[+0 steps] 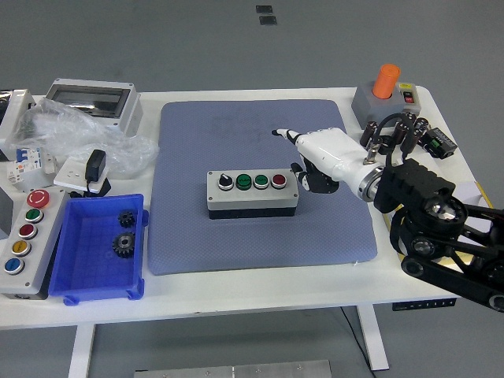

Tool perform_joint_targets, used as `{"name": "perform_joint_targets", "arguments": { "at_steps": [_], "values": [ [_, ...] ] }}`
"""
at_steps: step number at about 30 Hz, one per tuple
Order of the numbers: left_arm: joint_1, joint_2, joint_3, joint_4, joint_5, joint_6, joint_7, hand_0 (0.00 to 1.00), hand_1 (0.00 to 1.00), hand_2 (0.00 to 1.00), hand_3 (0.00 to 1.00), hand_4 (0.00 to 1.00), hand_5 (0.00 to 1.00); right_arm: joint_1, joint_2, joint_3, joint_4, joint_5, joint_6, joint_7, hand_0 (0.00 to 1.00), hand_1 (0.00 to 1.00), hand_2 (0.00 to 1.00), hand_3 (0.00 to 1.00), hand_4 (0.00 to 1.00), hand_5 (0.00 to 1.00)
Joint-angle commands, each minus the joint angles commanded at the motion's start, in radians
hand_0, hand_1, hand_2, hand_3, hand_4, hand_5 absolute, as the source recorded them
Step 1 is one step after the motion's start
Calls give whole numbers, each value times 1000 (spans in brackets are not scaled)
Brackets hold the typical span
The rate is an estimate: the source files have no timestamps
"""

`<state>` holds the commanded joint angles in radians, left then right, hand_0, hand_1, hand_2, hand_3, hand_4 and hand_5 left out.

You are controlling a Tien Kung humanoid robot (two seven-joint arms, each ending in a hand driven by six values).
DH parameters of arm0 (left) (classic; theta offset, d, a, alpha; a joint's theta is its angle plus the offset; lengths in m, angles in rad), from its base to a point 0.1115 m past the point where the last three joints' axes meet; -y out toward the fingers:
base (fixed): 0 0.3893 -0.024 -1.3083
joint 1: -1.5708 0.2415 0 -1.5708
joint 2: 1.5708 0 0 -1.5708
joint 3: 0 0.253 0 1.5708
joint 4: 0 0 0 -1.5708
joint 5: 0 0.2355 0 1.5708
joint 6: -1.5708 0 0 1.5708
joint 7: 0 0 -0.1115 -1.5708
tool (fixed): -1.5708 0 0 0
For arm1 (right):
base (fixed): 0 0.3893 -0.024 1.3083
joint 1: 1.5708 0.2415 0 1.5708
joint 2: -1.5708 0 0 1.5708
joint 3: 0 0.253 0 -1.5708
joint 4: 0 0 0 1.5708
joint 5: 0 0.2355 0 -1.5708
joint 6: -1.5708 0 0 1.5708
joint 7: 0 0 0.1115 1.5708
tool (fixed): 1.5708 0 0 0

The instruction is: Pick up the button,place it on the desk,press the button,press the button

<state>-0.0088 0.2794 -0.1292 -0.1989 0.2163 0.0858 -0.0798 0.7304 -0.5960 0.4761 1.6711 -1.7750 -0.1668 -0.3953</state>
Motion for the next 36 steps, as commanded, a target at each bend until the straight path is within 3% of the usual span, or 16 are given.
{"name": "perform_joint_targets", "arguments": {
  "at_steps": [3,4,9,10,15,16,21,22,27,28,36],
  "values": [
    [2,-2,3,0,-1,2,4,571,630,604,625,825,319,-62,25,89,-26,60,-92,82,308,280,224,935,352,2],
    [2,-3,2,0,1,3,6,571,630,604,625,825,319,-84,37,118,-39,83,-120,110,303,340,460,908,661,215],
    [0,-4,-6,-3,15,14,24,571,630,604,625,825,319,-192,95,270,-106,220,-254,275,303,340,460,908,661,215],
    [0,-4,-6,-3,17,17,29,570,630,605,625,825,321,-214,104,298,-120,250,-278,307,651,690,763,881,909,476],
    [-3,0,-4,-5,24,26,45,570,630,605,625,825,321,-315,124,426,-183,415,-360,476,651,690,763,881,909,476],
    [-4,1,-3,-5,24,27,47,572,630,604,624,820,327,-333,126,447,-194,447,-363,506,773,760,814,853,956,582],
    [-11,10,-2,-5,29,28,54,572,630,604,624,820,327,-420,139,560,-248,630,-350,660,773,760,814,853,956,582],
    [-11,11,-1,-5,30,27,56,574,628,602,623,808,330,-430,141,579,-255,662,-347,685,785,762,806,805,983,661],
    [-13,14,-1,-5,35,22,63,574,628,602,623,808,330,-459,159,676,-282,815,-332,802,785,762,806,805,983,661],
    [-14,15,-3,-5,37,22,64,574,629,602,621,797,322,-460,162,691,-285,843,-330,823,785,754,784,773,997,714],
    [-12,24,-32,-5,53,21,65,575,628,602,621,792,320,-481,167,754,-297,984,-322,879,780,745,763,753,998,751]
  ]
}}
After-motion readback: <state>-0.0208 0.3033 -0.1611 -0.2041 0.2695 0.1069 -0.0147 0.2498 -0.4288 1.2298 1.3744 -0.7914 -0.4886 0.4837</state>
